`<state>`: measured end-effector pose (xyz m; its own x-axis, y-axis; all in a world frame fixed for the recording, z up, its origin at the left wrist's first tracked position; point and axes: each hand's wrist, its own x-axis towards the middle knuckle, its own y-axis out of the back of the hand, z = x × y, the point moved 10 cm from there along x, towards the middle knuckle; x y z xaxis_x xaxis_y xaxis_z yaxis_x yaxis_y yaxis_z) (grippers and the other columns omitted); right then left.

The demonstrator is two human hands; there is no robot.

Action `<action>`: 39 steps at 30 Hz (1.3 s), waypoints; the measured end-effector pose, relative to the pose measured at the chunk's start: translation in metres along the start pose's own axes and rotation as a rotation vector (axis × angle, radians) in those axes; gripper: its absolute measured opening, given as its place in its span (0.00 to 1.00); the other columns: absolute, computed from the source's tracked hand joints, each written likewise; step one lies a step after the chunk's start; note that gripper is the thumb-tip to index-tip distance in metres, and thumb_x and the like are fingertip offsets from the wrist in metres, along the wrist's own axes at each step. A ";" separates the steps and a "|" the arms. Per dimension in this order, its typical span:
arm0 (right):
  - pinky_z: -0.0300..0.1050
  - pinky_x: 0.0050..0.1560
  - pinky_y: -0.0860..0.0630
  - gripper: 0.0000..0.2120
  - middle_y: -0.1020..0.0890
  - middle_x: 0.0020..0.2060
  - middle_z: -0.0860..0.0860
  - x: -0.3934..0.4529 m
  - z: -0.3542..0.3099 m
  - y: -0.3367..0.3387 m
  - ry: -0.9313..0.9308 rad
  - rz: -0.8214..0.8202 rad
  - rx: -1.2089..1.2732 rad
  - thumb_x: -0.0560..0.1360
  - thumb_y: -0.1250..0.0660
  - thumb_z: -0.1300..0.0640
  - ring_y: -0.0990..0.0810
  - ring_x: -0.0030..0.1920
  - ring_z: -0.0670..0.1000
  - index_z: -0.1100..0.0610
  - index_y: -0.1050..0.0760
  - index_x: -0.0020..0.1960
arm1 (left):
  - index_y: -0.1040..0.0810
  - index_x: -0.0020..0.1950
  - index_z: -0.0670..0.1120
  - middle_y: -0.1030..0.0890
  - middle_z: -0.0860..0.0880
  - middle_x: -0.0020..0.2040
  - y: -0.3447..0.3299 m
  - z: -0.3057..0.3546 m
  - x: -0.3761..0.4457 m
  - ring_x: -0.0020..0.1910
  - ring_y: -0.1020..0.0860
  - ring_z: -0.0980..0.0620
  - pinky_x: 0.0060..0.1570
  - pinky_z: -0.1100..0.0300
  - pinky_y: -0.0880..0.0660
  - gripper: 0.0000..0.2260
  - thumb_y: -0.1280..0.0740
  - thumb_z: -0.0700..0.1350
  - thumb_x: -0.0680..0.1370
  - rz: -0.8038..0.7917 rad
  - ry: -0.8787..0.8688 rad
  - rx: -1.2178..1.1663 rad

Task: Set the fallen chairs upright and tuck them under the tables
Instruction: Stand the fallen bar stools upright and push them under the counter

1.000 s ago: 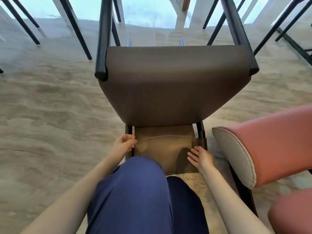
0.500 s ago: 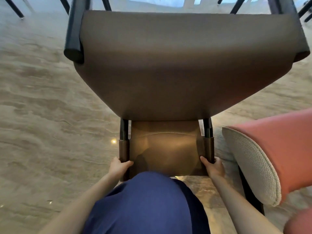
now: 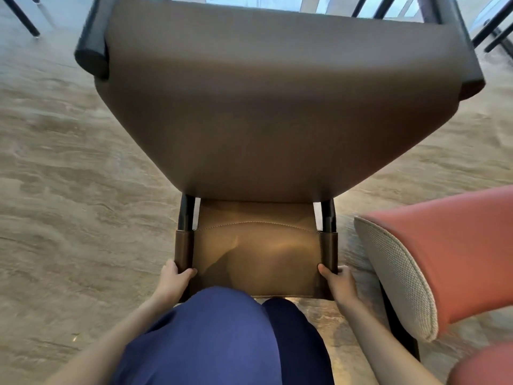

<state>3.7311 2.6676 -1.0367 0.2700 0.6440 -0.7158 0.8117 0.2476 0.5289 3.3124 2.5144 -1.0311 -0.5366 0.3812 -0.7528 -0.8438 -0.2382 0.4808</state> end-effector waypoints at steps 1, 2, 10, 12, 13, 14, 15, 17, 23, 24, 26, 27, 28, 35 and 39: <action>0.56 0.53 0.22 0.15 0.19 0.45 0.56 -0.006 -0.002 -0.002 0.006 -0.003 0.028 0.73 0.28 0.49 0.20 0.47 0.57 0.58 0.27 0.49 | 0.30 0.55 0.38 0.25 0.40 0.49 0.007 0.004 -0.004 0.40 0.26 0.49 0.32 0.60 0.32 0.11 0.32 0.38 0.76 -0.008 -0.013 -0.035; 0.55 0.52 0.22 0.15 0.20 0.45 0.56 -0.015 -0.005 -0.004 0.011 -0.008 0.055 0.73 0.28 0.50 0.20 0.47 0.56 0.59 0.28 0.49 | 0.30 0.55 0.39 0.25 0.41 0.48 0.015 0.008 -0.009 0.40 0.26 0.51 0.32 0.61 0.32 0.10 0.32 0.37 0.77 -0.012 -0.024 -0.059; 0.52 0.49 0.20 0.16 0.18 0.42 0.52 -0.069 -0.039 0.014 0.127 0.034 0.196 0.68 0.24 0.47 0.18 0.44 0.53 0.57 0.23 0.46 | 0.27 0.58 0.40 0.21 0.39 0.50 0.080 0.039 -0.048 0.48 0.22 0.41 0.41 0.53 0.25 0.13 0.31 0.39 0.75 0.045 -0.019 -0.183; 0.53 0.49 0.19 0.15 0.16 0.41 0.52 -0.082 -0.051 0.022 0.153 0.005 0.232 0.68 0.25 0.46 0.17 0.43 0.53 0.56 0.21 0.47 | 0.26 0.55 0.41 0.20 0.41 0.46 0.093 0.055 -0.062 0.45 0.21 0.42 0.40 0.54 0.25 0.11 0.31 0.41 0.75 0.055 -0.054 -0.164; 0.51 0.47 0.19 0.14 0.15 0.40 0.52 -0.090 -0.058 0.027 0.170 -0.004 0.256 0.69 0.25 0.47 0.16 0.42 0.53 0.56 0.20 0.46 | 0.25 0.53 0.41 0.20 0.42 0.43 0.102 0.065 -0.070 0.42 0.22 0.44 0.39 0.55 0.26 0.09 0.30 0.41 0.74 0.072 -0.084 -0.138; 0.48 0.44 0.19 0.11 0.15 0.38 0.53 -0.099 -0.067 0.033 0.187 -0.007 0.277 0.69 0.25 0.50 0.16 0.41 0.54 0.56 0.19 0.45 | 0.23 0.50 0.40 0.20 0.42 0.41 0.111 0.074 -0.078 0.40 0.22 0.45 0.37 0.55 0.27 0.08 0.30 0.42 0.74 0.095 -0.117 -0.106; 0.46 0.41 0.21 0.09 0.15 0.37 0.54 -0.107 -0.076 0.040 0.208 -0.008 0.295 0.70 0.25 0.52 0.16 0.39 0.54 0.58 0.19 0.44 | 0.22 0.47 0.40 0.20 0.43 0.39 0.118 0.082 -0.086 0.39 0.22 0.45 0.38 0.54 0.26 0.09 0.29 0.44 0.73 0.109 -0.139 -0.080; 0.44 0.37 0.23 0.07 0.16 0.35 0.55 -0.123 -0.093 0.053 0.243 0.009 0.340 0.70 0.24 0.56 0.18 0.37 0.54 0.60 0.19 0.43 | 0.22 0.45 0.41 0.19 0.42 0.40 0.132 0.097 -0.103 0.41 0.20 0.43 0.44 0.49 0.23 0.13 0.27 0.50 0.70 0.117 -0.163 -0.052; 0.44 0.35 0.27 0.14 0.18 0.39 0.55 -0.176 -0.144 0.090 0.411 0.117 0.397 0.70 0.25 0.54 0.19 0.39 0.53 0.60 0.21 0.51 | 0.24 0.47 0.41 0.20 0.40 0.43 0.168 0.139 -0.147 0.38 0.23 0.45 0.35 0.55 0.27 0.08 0.28 0.42 0.73 0.196 -0.281 -0.108; 0.43 0.35 0.29 0.17 0.19 0.43 0.53 -0.187 -0.153 0.099 0.452 0.158 0.408 0.70 0.25 0.54 0.20 0.41 0.52 0.57 0.24 0.55 | 0.25 0.49 0.41 0.21 0.39 0.45 0.174 0.146 -0.154 0.38 0.23 0.45 0.35 0.56 0.26 0.09 0.28 0.40 0.73 0.209 -0.304 -0.150; 0.44 0.40 0.30 0.22 0.22 0.48 0.50 -0.209 -0.170 0.116 0.518 0.223 0.431 0.70 0.26 0.53 0.21 0.46 0.52 0.52 0.30 0.61 | 0.27 0.55 0.40 0.21 0.38 0.46 0.185 0.158 -0.168 0.37 0.23 0.45 0.31 0.57 0.26 0.15 0.28 0.36 0.72 0.230 -0.355 -0.226; 0.45 0.42 0.30 0.23 0.23 0.50 0.50 -0.218 -0.177 0.122 0.536 0.246 0.439 0.70 0.26 0.53 0.22 0.48 0.52 0.51 0.31 0.62 | 0.29 0.59 0.39 0.21 0.38 0.45 0.190 0.165 -0.177 0.36 0.23 0.45 0.29 0.58 0.26 0.18 0.28 0.35 0.71 0.240 -0.387 -0.245; 0.45 0.43 0.29 0.23 0.24 0.50 0.50 -0.224 -0.185 0.128 0.558 0.262 0.443 0.70 0.26 0.54 0.23 0.48 0.52 0.51 0.30 0.61 | 0.30 0.61 0.39 0.21 0.37 0.44 0.195 0.172 -0.187 0.35 0.23 0.45 0.29 0.58 0.27 0.21 0.28 0.34 0.71 0.253 -0.425 -0.255; 0.54 0.42 0.20 0.13 0.17 0.41 0.50 -0.260 -0.237 0.158 0.731 0.332 0.371 0.67 0.29 0.54 0.18 0.40 0.56 0.43 0.24 0.50 | 0.28 0.52 0.53 0.21 0.40 0.38 0.224 0.215 -0.236 0.35 0.22 0.41 0.36 0.53 0.27 0.18 0.28 0.39 0.66 0.330 -0.607 -0.302; 0.44 0.34 0.29 0.10 0.18 0.34 0.52 -0.274 -0.269 0.180 0.823 0.398 0.425 0.70 0.31 0.61 0.20 0.37 0.53 0.48 0.21 0.48 | 0.26 0.45 0.54 0.21 0.42 0.35 0.241 0.246 -0.251 0.31 0.25 0.46 0.31 0.58 0.32 0.14 0.31 0.36 0.68 0.420 -0.719 -0.299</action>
<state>3.6639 2.7306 -0.6225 0.2504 0.9630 0.1000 0.9012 -0.2696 0.3394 3.2453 2.5813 -0.6154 -0.7549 0.6552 -0.0277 -0.5975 -0.6698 0.4409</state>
